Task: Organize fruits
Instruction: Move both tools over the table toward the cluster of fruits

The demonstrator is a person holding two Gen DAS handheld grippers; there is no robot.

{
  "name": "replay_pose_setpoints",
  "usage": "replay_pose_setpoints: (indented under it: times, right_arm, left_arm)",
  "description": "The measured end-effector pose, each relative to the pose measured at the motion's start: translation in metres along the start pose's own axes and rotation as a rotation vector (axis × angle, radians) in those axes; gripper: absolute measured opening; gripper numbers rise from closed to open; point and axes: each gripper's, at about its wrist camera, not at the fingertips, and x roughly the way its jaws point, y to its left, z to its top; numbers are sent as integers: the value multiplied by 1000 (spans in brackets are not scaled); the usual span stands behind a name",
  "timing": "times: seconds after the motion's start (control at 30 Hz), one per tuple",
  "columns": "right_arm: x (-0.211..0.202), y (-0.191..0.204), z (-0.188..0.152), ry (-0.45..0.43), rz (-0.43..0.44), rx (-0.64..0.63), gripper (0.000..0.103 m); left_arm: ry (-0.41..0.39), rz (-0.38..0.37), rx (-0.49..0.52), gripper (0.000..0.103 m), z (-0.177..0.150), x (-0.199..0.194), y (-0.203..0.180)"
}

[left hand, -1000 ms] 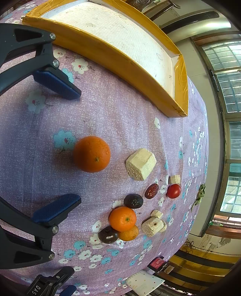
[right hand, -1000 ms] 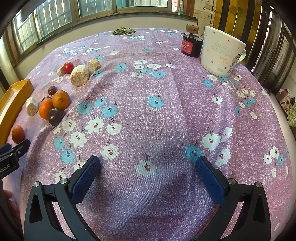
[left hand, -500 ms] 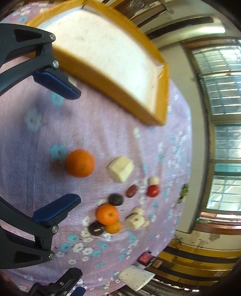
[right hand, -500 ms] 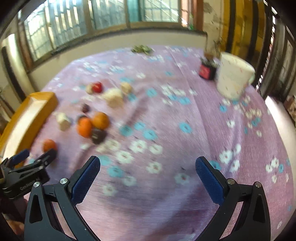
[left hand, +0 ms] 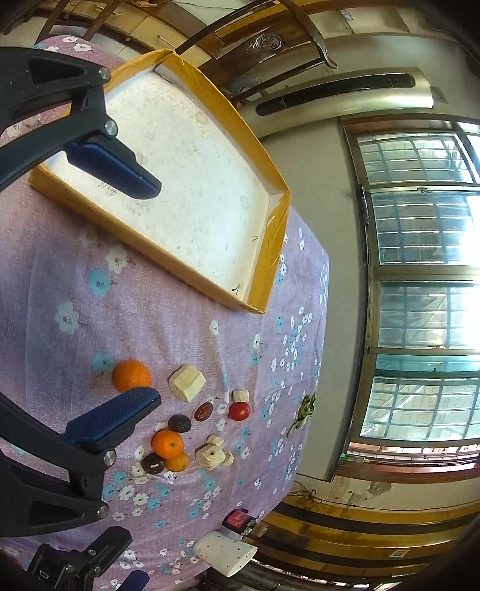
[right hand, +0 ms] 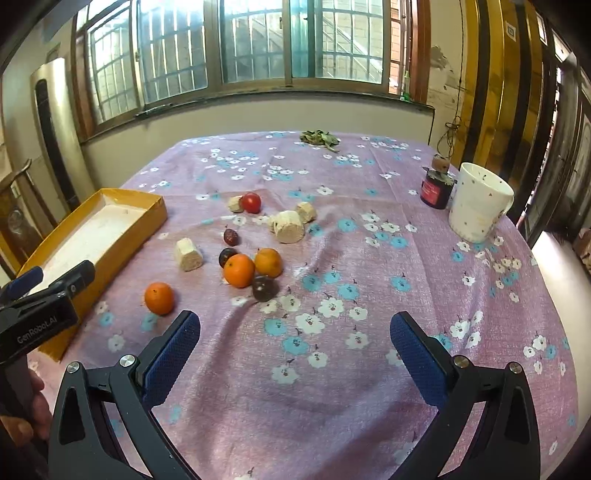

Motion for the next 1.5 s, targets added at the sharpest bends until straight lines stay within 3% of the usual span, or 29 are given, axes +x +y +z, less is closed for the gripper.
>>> replay_pose_setpoints:
  times: [0.9, 1.27, 1.5]
  right_arm:
    - [-2, 7, 3, 8, -73, 9, 103]
    - [-8, 16, 6, -18, -141, 45, 103]
    - [-11, 22, 5, -21, -149, 49, 103]
  left_arm:
    - [-17, -74, 73, 103, 1, 7, -2]
    - [-91, -142, 113, 103, 7, 7, 3]
    - [-91, -156, 112, 103, 8, 8, 6]
